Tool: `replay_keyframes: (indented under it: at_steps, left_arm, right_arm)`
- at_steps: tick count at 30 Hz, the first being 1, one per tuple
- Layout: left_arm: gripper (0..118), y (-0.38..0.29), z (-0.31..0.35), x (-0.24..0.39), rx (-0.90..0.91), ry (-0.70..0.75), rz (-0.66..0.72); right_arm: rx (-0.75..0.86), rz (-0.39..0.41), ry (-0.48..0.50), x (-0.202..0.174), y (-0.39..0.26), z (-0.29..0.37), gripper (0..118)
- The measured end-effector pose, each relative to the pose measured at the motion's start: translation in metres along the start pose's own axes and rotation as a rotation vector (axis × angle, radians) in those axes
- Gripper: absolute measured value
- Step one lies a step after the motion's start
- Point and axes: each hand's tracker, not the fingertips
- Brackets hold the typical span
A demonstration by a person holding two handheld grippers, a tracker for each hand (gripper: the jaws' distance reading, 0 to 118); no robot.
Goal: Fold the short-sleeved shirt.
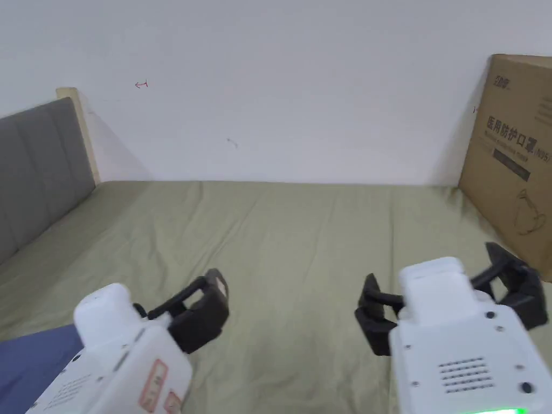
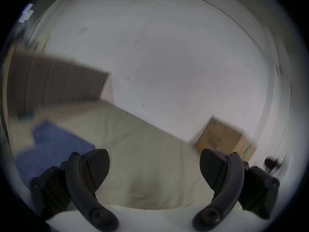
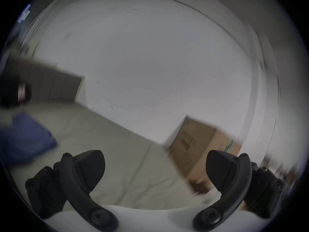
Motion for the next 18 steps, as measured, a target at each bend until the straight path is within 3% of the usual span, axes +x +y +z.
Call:
replay_keyframes:
  at_steps: [3,5,7,9,11,13,18]
  left_arm:
    - [111,-0.017,-0.004,-0.04,0.003,-0.01,0.377]
    - [111,-0.034,-0.005,-0.061,-0.017,0.038,0.55]
    - [111,-0.047,-0.004,-0.076,-0.024,0.077,0.601]
    - [111,-0.048,-0.008,-0.08,-0.047,0.123,0.541]
    - [111,-0.038,-0.01,-0.073,-0.058,0.146,0.445]
    - [111,-0.022,-0.012,-0.053,-0.04,0.153,0.284]
    - [111,0.004,-0.009,0.033,-0.008,0.172,-0.454]
  right_arm:
    - [0.029,0.397,0.064,-0.044,0.0,0.003,118]
    - [0.033,0.603,0.139,-0.072,-0.013,0.005,118]
    - [0.026,0.707,0.217,-0.091,-0.026,0.009,118]
    - [-0.028,0.689,0.276,-0.101,-0.031,0.01,117]
    - [-0.05,0.512,0.292,-0.095,-0.03,0.005,117]
    - [-0.113,0.263,0.29,-0.076,-0.018,-0.003,117]
    - [-0.183,-0.429,0.211,-0.004,-0.008,-0.02,117]
